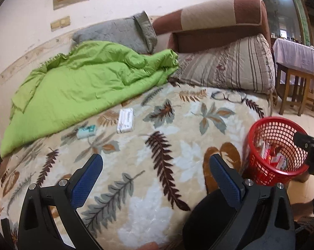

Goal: Collect trash

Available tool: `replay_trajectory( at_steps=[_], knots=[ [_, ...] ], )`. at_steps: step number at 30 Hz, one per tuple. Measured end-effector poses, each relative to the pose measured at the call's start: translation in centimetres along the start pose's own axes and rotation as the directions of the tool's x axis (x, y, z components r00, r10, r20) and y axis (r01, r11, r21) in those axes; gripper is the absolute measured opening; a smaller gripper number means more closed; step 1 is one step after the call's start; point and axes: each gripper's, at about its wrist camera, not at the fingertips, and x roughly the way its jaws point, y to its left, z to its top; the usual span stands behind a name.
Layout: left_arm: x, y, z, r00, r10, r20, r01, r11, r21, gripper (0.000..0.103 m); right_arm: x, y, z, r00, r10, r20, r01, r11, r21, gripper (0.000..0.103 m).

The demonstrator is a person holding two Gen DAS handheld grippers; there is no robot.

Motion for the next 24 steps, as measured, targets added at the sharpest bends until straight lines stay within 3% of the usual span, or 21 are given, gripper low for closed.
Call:
replay_trajectory(
  at_steps=[4,11,24],
  knots=[
    [0.3,-0.5,-0.5,1.0,0.001,-0.008,-0.001,1.0,0.02,0.102,0.1,0.1,0.0,1.0,-0.016,-0.01,0.016,1.0,-0.002,0.103],
    [0.7,-0.7,-0.8,0.996,-0.072,-0.044,0.072,0.997,-0.006,0.102,-0.3,0.0,-0.1,1.0,-0.031,0.003,0.031,0.999,-0.009,0.103],
    [1.1,-0.6,-1.2,0.994,-0.089,-0.068,0.088,0.996,-0.021,0.102,-0.3,-0.3,-0.4,0.999,-0.041,-0.005,0.041,0.999,-0.017,0.103]
  ],
)
